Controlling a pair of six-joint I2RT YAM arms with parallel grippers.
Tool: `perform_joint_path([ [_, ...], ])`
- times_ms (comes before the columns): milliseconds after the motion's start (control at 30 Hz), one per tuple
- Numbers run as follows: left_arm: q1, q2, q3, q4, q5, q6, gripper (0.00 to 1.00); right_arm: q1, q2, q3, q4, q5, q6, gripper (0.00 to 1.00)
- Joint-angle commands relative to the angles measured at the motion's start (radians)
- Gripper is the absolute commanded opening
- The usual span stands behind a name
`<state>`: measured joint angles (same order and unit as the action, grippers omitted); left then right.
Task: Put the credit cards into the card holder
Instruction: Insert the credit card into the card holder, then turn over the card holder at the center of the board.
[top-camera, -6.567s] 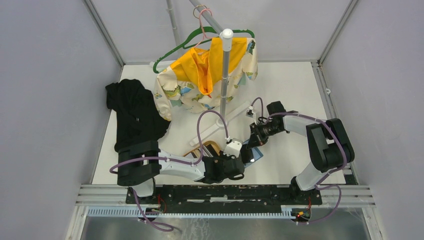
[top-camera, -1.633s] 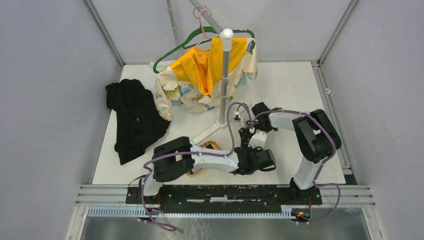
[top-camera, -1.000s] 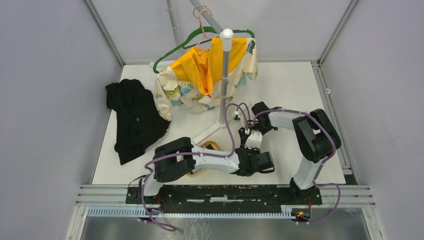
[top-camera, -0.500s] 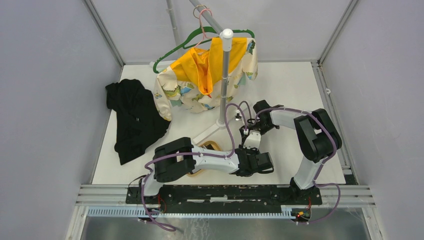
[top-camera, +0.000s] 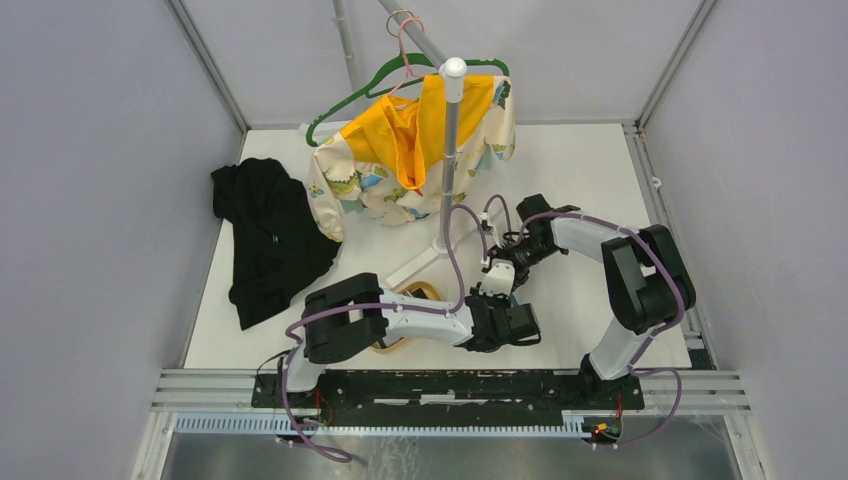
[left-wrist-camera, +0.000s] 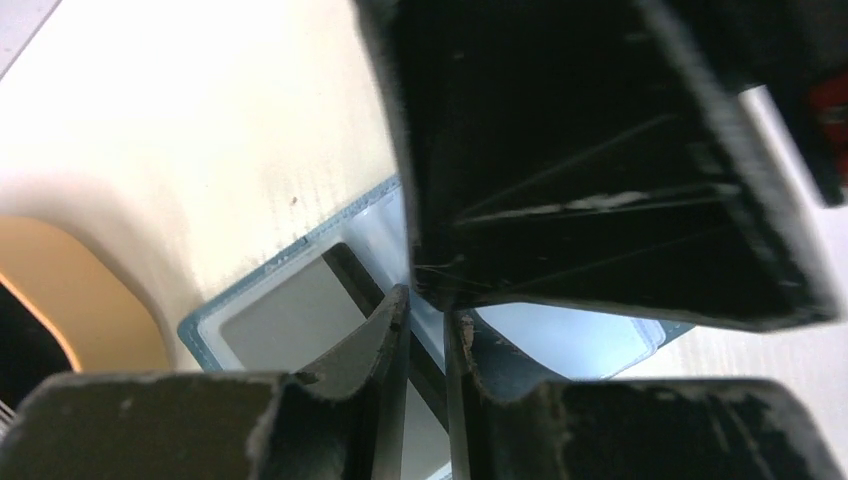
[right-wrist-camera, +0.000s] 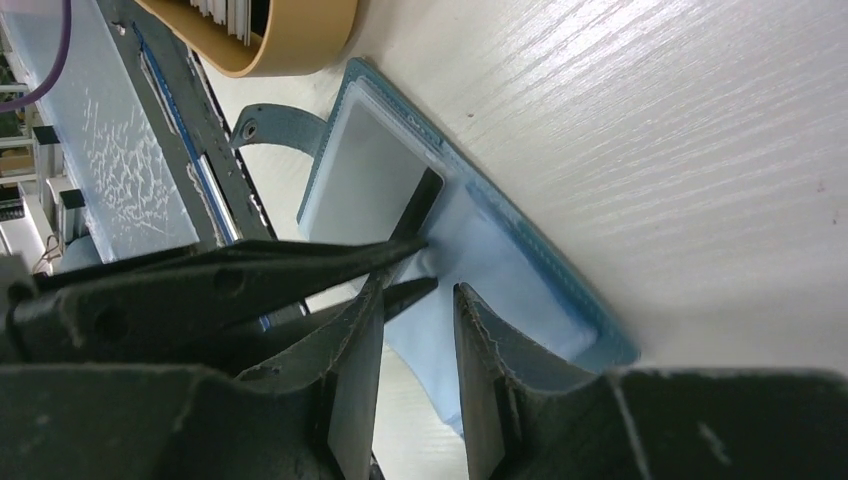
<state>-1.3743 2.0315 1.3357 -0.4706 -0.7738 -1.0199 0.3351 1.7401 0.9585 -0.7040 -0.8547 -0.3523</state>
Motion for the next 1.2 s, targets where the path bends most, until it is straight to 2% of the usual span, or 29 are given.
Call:
perform_joint_path([
  [0,0.013,-0.052,-0.039,-0.063,-0.052,-0.034,0.26,-0.02,-0.073,0.022,-0.028,-0.014,-0.03,0.38],
  [200,0.006,-0.111,-0.066,-0.063,-0.046,-0.03,0.28,-0.045,-0.132,0.02,-0.027,-0.009,-0.057,0.38],
  [500,-0.053,-0.278,-0.093,-0.014,-0.029,0.087,0.41,-0.057,-0.309,-0.008,0.055,0.014,-0.086,0.37],
  [667,-0.058,-0.444,-0.277,0.15,0.056,0.137,0.46,-0.056,-0.477,-0.069,0.184,0.035,-0.121,0.36],
  [733,-0.058,-0.527,-0.375,0.228,0.107,0.145,0.48,-0.056,-0.576,-0.125,0.272,0.02,-0.206,0.38],
  [800,-0.059,-0.6,-0.459,0.285,0.163,0.148,0.5,-0.056,-0.662,-0.182,0.334,-0.024,-0.34,0.59],
  [867,-0.063,-0.666,-0.525,0.315,0.21,0.149,0.56,-0.056,-0.715,-0.249,0.365,-0.076,-0.415,0.95],
  [900,-0.068,-0.694,-0.553,0.32,0.225,0.148,0.61,-0.056,-0.717,-0.265,0.329,-0.131,-0.53,0.98],
  [1000,-0.083,-0.751,-0.595,0.278,0.232,0.108,0.75,-0.042,-0.665,-0.299,0.306,-0.172,-0.592,0.98],
  [1100,-0.097,-0.754,-0.599,0.211,0.219,0.037,0.79,-0.025,-0.605,-0.295,0.244,-0.055,-0.602,0.98],
  [1133,-0.101,-0.742,-0.595,0.192,0.21,0.014,0.8,-0.027,-0.594,-0.294,0.257,0.006,-0.569,0.96],
  [1167,-0.103,-0.728,-0.588,0.172,0.202,-0.013,0.8,-0.027,-0.576,-0.299,0.29,0.061,-0.507,0.91],
])
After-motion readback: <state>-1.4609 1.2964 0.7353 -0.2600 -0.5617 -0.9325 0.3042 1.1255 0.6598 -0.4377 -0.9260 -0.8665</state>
